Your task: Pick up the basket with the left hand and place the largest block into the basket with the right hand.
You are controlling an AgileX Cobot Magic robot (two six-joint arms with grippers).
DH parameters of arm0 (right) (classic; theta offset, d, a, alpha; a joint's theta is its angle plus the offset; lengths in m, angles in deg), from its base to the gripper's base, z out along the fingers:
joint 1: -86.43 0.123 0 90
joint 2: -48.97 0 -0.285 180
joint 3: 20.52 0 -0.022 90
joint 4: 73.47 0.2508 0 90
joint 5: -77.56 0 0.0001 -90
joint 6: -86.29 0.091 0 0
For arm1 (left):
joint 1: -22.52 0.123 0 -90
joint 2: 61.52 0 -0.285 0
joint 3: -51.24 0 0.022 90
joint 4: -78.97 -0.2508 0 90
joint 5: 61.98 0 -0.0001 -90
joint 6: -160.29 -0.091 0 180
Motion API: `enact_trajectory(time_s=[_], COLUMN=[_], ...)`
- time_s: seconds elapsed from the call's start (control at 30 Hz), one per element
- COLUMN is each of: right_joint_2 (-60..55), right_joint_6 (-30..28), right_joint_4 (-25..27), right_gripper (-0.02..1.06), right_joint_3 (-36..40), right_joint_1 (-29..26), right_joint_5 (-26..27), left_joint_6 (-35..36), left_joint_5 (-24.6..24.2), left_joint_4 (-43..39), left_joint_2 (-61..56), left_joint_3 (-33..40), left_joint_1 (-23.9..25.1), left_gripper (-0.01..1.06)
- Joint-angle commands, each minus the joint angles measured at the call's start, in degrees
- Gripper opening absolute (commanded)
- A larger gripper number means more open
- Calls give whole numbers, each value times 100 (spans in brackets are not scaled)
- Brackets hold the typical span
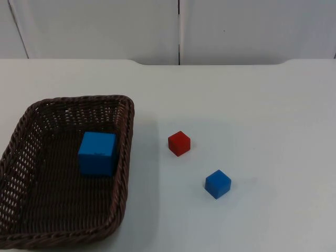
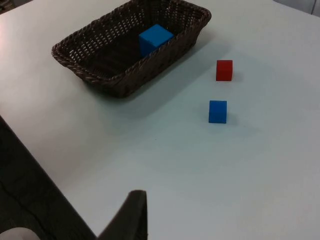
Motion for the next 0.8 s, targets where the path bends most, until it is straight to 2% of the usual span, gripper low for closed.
enact_trajectory(time_s=[0.0, 0.77], right_joint_2=[25, 25], right_joint_6=[-19, -19], right_joint_4=[21, 21], right_gripper=[105, 105], right_joint_3=[8, 8], right_joint_1=[-108, -2141], right_joint_5=[19, 19], left_joint_6=[0, 0], left_joint_5=[61, 61], left_joint_4=[25, 25], left_joint_2=[-27, -27], left_joint_3=[24, 24], left_joint_1=[-14, -14], left_gripper=[105, 105])
